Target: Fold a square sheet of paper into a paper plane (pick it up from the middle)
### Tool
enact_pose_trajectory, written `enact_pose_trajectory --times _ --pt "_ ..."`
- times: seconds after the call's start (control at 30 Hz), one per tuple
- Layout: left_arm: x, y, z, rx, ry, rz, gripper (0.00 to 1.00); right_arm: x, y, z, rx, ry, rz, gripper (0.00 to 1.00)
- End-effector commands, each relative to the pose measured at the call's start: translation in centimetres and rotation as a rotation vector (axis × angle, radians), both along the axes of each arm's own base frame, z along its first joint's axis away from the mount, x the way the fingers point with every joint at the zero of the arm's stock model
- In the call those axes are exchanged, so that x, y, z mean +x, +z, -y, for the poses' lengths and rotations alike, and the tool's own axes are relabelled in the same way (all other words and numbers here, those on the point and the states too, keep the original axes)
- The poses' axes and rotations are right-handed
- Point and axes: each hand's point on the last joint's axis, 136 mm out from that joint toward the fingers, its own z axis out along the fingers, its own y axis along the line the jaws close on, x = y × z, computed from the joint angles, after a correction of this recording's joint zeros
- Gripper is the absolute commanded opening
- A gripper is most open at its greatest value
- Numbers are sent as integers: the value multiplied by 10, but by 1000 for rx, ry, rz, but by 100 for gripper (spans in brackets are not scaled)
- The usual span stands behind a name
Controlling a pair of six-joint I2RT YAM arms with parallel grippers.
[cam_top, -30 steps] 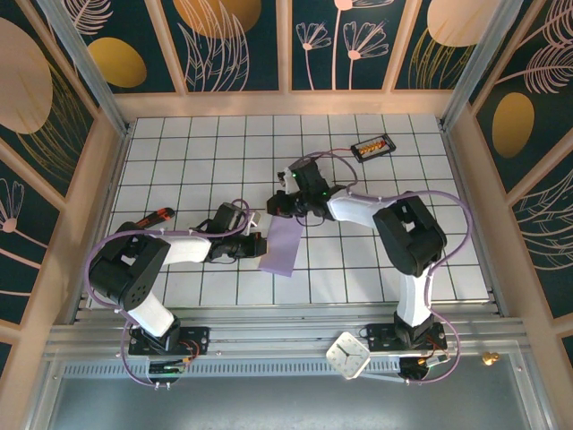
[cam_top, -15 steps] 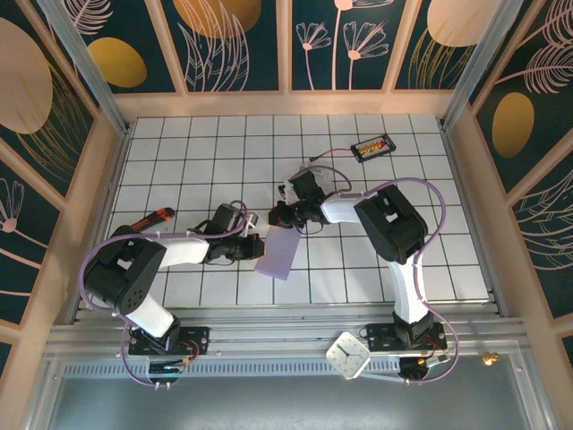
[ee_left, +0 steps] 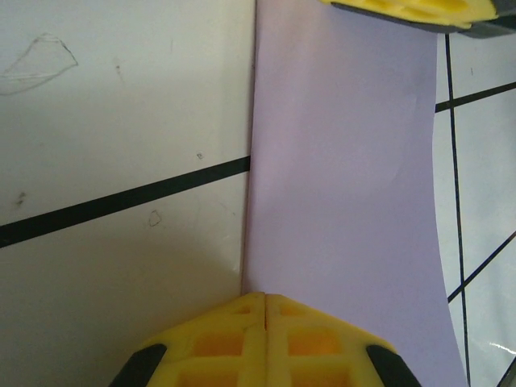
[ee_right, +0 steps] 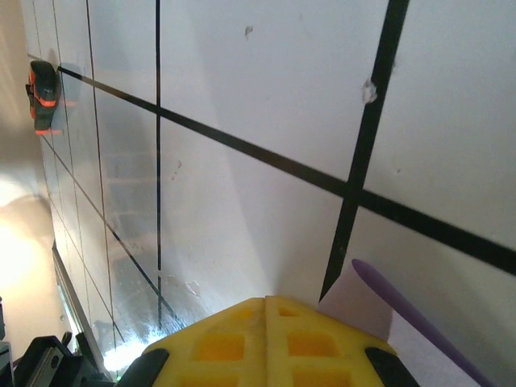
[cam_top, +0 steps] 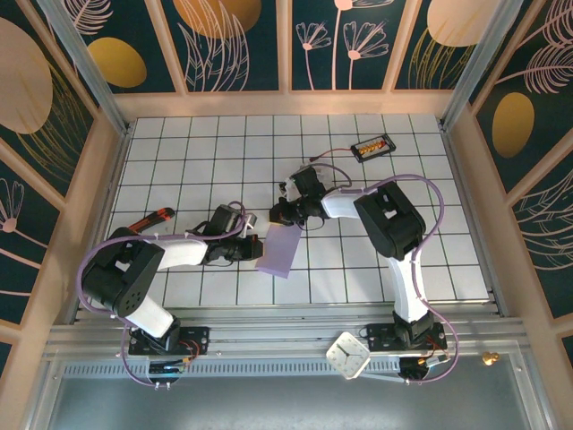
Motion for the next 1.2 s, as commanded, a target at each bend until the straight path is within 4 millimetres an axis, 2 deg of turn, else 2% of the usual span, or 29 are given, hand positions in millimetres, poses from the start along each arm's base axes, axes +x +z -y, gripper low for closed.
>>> enact_pose_trajectory --times 0.0,0.13,0.2,0.6,0.7,0.83,0.9,1.0,1.17 --pt "-47 -41 -30 134 -6 -196 0 31 -48 46 -196 -123 25 0" --pt "-50 -45 -34 151 -2 -199 0 37 -47 44 -200 -119 32 0" --pt "-52 -46 -34 163 -9 -198 0 49 -47 54 -206 -146 34 0" --pt "-55 -53 -39 240 -29 -182 0 79 -41 65 -219 -172 59 0" --pt "-53 -51 -39 236 -23 -176 0 92 -29 70 -205 -186 81 0" --pt "-51 -50 -38 235 -19 -174 0 107 10 70 -170 -190 156 0" --pt "-50 -50 -37 233 -17 -175 0 105 29 68 -148 -186 187 0" --pt "-50 -49 -37 232 -15 -172 0 85 45 57 -116 -155 207 0" --pt "-49 -49 -36 229 -15 -172 0 41 47 30 -84 -88 194 0"
